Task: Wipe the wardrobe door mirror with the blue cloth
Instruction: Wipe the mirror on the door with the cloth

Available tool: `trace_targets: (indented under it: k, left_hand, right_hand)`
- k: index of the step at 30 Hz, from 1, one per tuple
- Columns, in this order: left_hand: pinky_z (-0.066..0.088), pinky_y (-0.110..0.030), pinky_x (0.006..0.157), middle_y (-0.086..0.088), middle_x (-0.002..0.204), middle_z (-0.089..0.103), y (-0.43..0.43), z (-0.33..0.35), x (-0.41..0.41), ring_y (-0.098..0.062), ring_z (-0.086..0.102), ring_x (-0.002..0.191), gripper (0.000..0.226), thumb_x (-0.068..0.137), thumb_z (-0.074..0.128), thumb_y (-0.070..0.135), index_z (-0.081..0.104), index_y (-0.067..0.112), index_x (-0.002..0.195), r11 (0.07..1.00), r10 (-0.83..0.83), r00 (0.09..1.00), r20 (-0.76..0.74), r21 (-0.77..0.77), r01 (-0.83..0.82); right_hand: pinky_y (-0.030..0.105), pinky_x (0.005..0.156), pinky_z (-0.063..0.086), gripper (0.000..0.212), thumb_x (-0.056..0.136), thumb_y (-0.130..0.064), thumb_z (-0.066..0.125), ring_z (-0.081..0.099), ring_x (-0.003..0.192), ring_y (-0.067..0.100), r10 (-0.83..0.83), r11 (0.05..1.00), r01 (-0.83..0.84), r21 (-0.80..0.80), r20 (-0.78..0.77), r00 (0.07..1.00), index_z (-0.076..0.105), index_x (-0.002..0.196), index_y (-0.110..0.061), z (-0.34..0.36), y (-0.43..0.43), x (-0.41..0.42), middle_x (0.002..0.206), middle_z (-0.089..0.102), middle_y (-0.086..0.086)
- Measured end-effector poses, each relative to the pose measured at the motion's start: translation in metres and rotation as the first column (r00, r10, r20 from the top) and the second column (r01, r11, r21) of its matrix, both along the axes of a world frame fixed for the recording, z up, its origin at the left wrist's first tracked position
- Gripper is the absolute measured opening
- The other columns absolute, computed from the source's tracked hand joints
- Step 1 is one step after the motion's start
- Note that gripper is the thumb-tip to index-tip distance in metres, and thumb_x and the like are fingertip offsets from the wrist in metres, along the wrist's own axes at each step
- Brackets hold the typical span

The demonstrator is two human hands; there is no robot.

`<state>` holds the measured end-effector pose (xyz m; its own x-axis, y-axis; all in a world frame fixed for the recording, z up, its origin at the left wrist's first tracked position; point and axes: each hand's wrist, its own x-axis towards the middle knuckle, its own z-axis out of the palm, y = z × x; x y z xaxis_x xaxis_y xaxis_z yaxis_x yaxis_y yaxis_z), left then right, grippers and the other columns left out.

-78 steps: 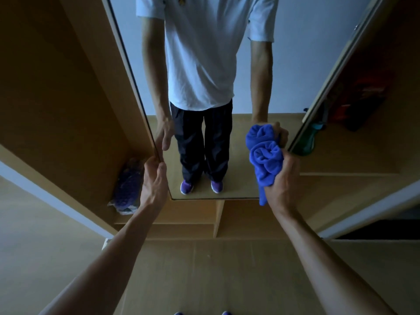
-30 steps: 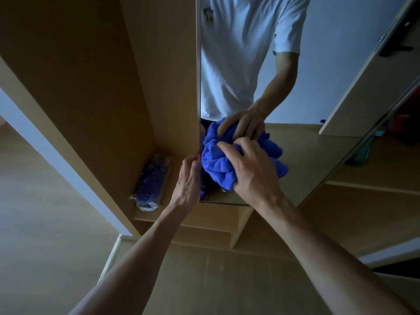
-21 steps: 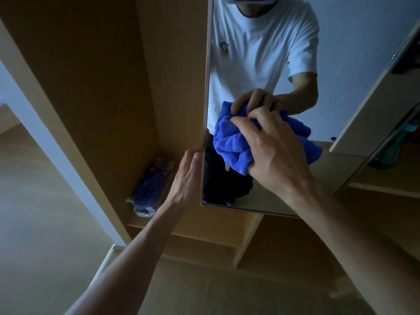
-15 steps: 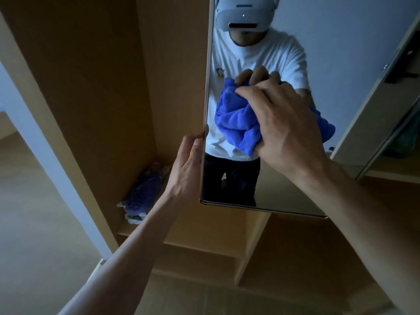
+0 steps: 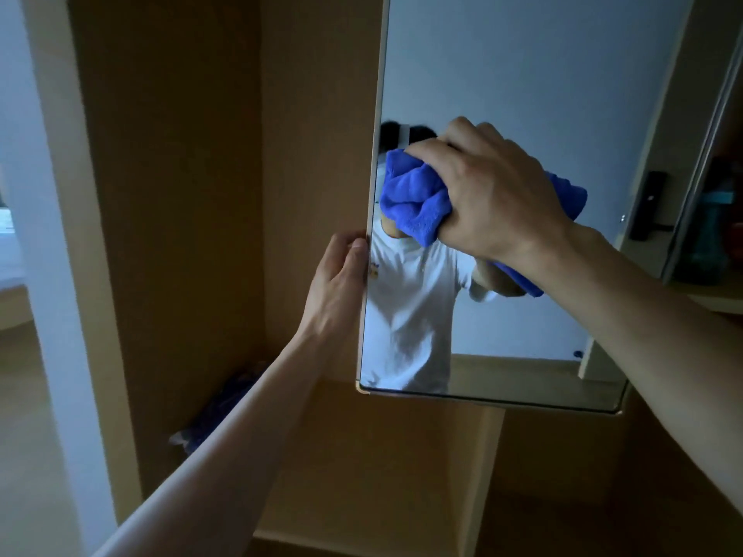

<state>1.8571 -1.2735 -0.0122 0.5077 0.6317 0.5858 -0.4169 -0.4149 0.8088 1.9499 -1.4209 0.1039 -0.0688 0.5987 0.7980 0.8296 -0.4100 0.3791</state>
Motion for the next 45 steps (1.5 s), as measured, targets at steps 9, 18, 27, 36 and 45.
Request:
trace_targets:
  k: [9,18,27,36,45]
  left_hand:
    - [0.047,-0.053,0.108,0.009,0.121,0.071,-0.003,-0.005,0.002,-0.017,0.063,0.118,0.034,0.096,0.04,0.041,0.066,0.052,0.114,0.997,-0.029,0.999,0.041,0.07,0.026]
    - [0.051,-0.034,0.096,0.007,0.114,0.075,0.002,-0.013,0.006,-0.011,0.068,0.108,0.04,0.104,0.033,0.049,0.068,0.04,0.12,0.997,-0.062,0.995,0.074,0.059,0.058]
    - [0.049,-0.006,0.067,0.025,0.087,0.075,-0.004,-0.013,0.005,0.009,0.069,0.084,0.054,0.111,0.02,0.048,0.071,0.059,0.095,0.996,-0.084,0.994,0.073,0.033,0.082]
    - [0.055,-0.026,0.092,0.021,0.094,0.077,-0.01,-0.018,0.003,0.003,0.07,0.097,0.046,0.109,0.017,0.052,0.063,0.052,0.105,0.999,-0.039,0.998,0.052,-0.009,0.039]
    - [0.054,-0.052,0.095,-0.003,0.099,0.074,-0.023,-0.018,-0.001,-0.025,0.069,0.099,0.049,0.097,0.028,0.065,0.072,0.044,0.091,0.993,0.117,0.993,0.034,-0.023,-0.116]
  right_hand:
    - [0.037,0.07,0.044,0.042,0.085,-0.024,0.062,0.053,0.103,0.027,0.034,0.999,-0.035,-0.035,-0.03,0.999,0.057,0.126,-0.027,-0.003,0.005,0.002,0.113,0.051,-0.001]
    - [0.038,0.078,0.04,0.043,0.084,-0.018,0.054,0.052,0.096,0.028,0.03,0.994,-0.019,-0.106,0.11,0.994,0.059,0.127,-0.02,-0.039,0.012,-0.003,0.114,0.055,0.003]
    - [0.043,0.086,0.049,0.055,0.072,-0.019,0.081,0.056,0.098,0.029,0.016,0.973,0.021,-0.228,0.16,0.987,0.061,0.122,-0.021,-0.103,0.005,-0.002,0.119,0.06,0.008]
    - [0.039,0.09,0.045,0.047,0.086,-0.018,0.067,0.052,0.105,0.025,0.047,0.966,-0.001,-0.259,0.175,0.983,0.054,0.13,-0.026,-0.083,-0.003,0.0,0.121,0.053,0.002]
    - [0.045,0.079,0.048,0.046,0.088,-0.018,0.067,0.052,0.096,0.029,-0.011,0.998,0.019,-0.056,0.141,0.99,0.059,0.133,-0.022,0.001,-0.028,0.013,0.114,0.054,0.007]
